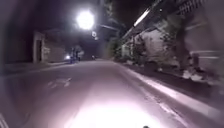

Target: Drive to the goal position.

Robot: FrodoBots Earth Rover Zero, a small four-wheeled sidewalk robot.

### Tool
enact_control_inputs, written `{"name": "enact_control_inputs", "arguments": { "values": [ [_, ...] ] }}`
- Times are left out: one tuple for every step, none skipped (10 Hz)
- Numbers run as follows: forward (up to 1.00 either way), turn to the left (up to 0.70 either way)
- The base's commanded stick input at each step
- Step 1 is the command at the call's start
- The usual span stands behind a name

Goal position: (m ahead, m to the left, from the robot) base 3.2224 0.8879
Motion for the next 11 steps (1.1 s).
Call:
{"name": "enact_control_inputs", "arguments": {
  "values": [
    [0.70,0.00],
    [0.70,0.00],
    [0.70,0.00],
    [0.70,0.00],
    [0.70,0.00],
    [0.70,0.00],
    [0.70,0.00],
    [0.70,0.00],
    [0.70,0.00],
    [0.70,0.32],
    [0.70,0.31]
  ]
}}
